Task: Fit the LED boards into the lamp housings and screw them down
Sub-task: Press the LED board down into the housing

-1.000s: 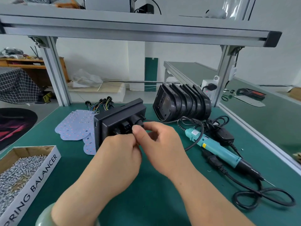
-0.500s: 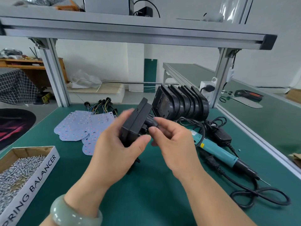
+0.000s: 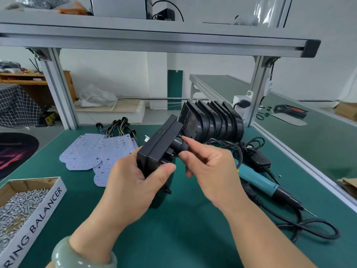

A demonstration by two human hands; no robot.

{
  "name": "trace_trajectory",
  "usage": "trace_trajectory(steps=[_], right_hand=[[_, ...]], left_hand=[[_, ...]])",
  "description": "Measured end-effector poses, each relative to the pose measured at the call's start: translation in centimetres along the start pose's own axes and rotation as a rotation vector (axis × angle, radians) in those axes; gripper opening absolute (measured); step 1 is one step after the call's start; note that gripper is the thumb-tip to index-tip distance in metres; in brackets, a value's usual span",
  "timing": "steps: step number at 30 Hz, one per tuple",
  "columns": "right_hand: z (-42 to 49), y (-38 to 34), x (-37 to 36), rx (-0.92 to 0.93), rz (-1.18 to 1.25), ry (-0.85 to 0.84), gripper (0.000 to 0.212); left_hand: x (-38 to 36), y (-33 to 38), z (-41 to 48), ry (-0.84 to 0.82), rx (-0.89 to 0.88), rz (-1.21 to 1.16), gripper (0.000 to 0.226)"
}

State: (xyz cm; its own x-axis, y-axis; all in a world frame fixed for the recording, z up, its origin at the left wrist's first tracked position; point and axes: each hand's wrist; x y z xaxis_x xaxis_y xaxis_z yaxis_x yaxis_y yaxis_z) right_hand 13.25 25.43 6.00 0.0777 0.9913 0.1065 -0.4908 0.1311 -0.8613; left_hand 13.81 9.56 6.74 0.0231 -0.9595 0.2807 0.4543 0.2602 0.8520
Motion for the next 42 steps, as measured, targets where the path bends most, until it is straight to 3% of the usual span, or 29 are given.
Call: trace_trajectory(steps=[6,12,16,21,24,30,34,37,39,40,42], right_hand=[[0.1,0.3,0.4,0.06,-0.093,-0.047,0.039],[-0.3,0.8,-0.9,-0.067,0.22,0.086,0.04],[-0.5,0.5,-0.8,0.086,0.079,0.126,0.043],[-0.5,0.2,-0.3,0.375,-0.292,0.177,0.025],[-0.5,0.3,-0.1,0.417,-0.381,0.163,0.029],[-0.8,0.7,-1.5,0.284,-0.339,0.144,0.035],[-0.9,0.9,-1.3,0.22,-0.334,0.009,0.04],[-0.5,1.3,-0.9,0.098,-0.128,0.008,0.037],[0.0,1.7,-0.4,-0.037,0.123,0.017,0.032],[0.1,1.7,-0.1,-0.082,0.212,0.02,0.031],[0.3,1.7,0.6,-0.118,0.321,-0.014,0.03]], left_hand=[[-0.4,0.4,-0.2,0.058,0.023,-0.085,0.019],[-0.2,0.6,-0.2,-0.03,-0.013,0.052,0.019],[0.3,0.8,-0.3,-0.064,-0.035,0.072,0.024],[0.6,0.7,-0.5,-0.072,-0.02,0.038,0.019],[0.6,0.4,-0.4,-0.08,-0.017,0.034,0.02],[-0.2,0.8,-0.8,-0.038,-0.083,0.083,0.015],[-0.4,0.8,-0.8,-0.036,-0.139,0.144,0.037],[-0.5,1.1,-0.9,-0.184,-0.223,0.169,0.033],[-0.1,0.6,-0.4,-0.372,-0.219,-0.097,0.039],[0.4,0.1,0.0,-0.367,-0.12,-0.283,0.044],[1.0,-2.0,0.9,-0.177,0.052,-0.443,0.041]])
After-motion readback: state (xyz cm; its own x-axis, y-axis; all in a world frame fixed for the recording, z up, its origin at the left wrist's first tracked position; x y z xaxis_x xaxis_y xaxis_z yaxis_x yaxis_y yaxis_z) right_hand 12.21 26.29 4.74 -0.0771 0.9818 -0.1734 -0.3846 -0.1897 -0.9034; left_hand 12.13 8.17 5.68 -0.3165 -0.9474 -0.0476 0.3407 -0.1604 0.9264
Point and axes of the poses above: each hand's wrist, its own z-axis towards the middle knuckle, its own x-axis out of the back of the hand, y = z × x, and after that the axes turned 1 degree about -z, right-handed
